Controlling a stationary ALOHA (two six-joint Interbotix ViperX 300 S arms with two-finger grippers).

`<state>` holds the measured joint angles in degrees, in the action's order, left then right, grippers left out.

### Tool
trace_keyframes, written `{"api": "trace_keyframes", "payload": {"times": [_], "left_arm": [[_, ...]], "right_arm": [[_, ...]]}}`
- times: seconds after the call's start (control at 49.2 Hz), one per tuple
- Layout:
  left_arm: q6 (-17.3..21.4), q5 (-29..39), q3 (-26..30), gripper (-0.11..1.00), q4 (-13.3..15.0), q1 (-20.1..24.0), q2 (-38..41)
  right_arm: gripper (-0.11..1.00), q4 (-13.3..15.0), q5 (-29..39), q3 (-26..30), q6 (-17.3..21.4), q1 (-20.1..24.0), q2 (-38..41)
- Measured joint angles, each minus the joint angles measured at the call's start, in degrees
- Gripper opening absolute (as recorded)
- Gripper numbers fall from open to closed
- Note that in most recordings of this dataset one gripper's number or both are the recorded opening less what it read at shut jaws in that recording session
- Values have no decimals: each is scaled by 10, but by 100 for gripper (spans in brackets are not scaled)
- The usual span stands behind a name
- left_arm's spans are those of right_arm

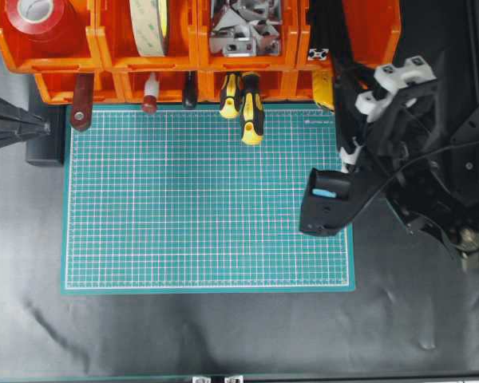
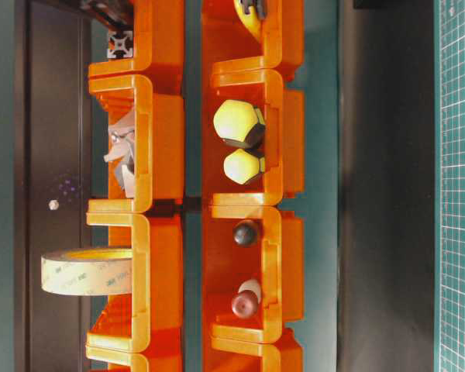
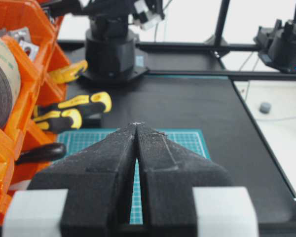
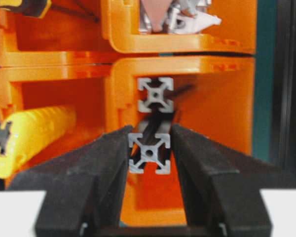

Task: Pick frame from container rack with right arm.
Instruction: 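Pull the black extrusion out of the bin toward the mat center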

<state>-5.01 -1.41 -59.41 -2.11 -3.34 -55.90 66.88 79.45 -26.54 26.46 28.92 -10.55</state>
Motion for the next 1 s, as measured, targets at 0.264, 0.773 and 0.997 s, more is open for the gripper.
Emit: {"api": "trace_keyframes", "payload": {"times": [0.264, 0.773, 0.997], "left_arm": [[0, 1, 0, 0, 0, 0, 0], [0, 37, 0, 0, 0, 0, -29], [-1, 39, 0, 0, 1, 0, -32]], "right_arm": [[26, 76, 95, 76, -47, 69, 6], [26, 68, 134, 268, -109, 199, 185], [26, -25, 105, 300, -104, 218, 259]]}}
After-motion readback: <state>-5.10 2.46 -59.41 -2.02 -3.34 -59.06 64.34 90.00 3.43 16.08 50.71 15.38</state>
